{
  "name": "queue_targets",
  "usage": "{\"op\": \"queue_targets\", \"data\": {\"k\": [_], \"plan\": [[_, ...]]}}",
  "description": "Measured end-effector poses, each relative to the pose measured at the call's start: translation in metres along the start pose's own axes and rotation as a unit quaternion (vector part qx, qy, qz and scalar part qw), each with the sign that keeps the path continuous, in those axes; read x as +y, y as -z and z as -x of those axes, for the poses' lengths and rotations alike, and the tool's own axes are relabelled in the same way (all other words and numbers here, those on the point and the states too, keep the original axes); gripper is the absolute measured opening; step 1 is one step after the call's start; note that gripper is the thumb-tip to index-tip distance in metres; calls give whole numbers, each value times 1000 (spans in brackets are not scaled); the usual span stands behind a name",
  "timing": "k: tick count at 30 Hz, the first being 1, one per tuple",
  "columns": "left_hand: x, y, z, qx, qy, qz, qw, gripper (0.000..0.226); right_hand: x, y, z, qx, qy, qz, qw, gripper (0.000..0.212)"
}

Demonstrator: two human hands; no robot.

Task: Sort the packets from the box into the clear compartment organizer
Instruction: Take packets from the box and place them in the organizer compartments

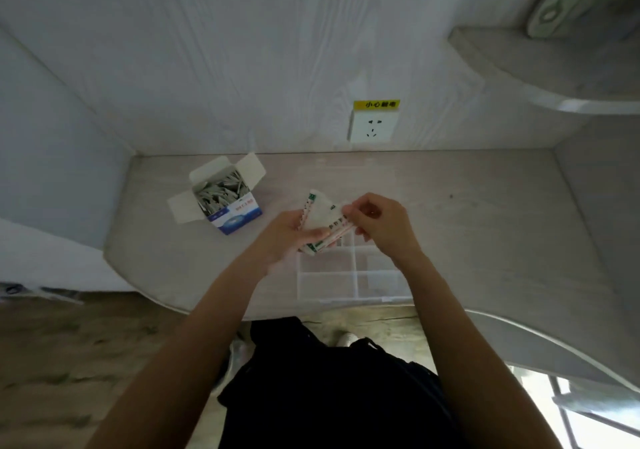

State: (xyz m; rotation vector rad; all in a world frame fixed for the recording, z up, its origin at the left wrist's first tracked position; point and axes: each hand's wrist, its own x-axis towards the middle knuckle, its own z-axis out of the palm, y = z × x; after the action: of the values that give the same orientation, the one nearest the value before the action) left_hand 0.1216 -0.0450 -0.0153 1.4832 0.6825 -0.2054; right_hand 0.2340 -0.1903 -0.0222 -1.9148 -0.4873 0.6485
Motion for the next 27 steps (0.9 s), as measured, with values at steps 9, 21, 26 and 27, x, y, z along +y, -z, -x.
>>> {"op": "queue_targets", "data": {"k": [9, 21, 26, 27], "plan": [[-34, -15, 11, 73, 33, 79, 994, 25, 27, -12, 14, -45, -37, -89, 994, 17], [-51, -2, 11, 241, 4, 162, 957, 16, 41, -11, 6, 22, -3, -10, 1000, 15], [-55, 9, 14, 278, -20, 144, 949, 24, 43, -23, -7, 96, 26, 84, 991, 7], [-56, 10, 15, 278, -13, 150, 949, 24, 43, -29, -10, 88, 38, 115, 989, 6]]}}
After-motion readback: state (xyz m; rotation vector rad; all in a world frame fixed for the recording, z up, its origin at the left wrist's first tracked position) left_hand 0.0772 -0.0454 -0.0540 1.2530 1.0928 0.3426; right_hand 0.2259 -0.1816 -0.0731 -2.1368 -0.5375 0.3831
